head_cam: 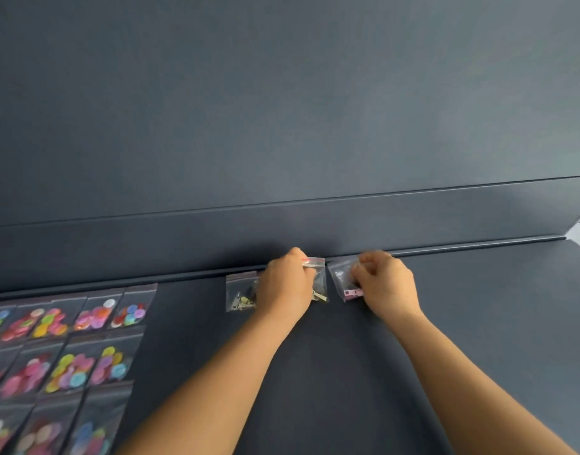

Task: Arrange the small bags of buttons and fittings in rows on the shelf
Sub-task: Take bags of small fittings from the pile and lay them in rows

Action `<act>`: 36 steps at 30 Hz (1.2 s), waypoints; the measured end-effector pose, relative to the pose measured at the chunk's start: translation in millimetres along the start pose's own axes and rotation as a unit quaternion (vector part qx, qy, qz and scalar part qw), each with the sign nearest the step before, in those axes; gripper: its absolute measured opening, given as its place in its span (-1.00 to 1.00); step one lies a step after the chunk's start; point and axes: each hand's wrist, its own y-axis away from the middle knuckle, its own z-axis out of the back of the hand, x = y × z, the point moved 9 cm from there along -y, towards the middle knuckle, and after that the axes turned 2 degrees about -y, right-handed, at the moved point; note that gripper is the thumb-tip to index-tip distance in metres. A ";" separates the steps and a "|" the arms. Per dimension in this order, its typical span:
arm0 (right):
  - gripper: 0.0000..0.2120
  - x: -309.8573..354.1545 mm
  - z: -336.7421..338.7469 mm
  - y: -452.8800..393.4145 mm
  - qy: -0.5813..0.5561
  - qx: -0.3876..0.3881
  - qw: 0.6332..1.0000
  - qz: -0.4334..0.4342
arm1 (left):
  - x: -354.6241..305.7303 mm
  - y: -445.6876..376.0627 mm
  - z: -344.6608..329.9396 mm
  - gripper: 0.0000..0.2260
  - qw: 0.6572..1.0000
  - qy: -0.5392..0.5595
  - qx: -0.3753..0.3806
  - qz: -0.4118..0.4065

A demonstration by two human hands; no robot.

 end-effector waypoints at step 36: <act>-0.43 16.0 -53.4 56.1 0.342 0.213 0.896 0.189 | -12.5 56.6 -19.7 -0.58 0.968 -0.161 0.080 -0.177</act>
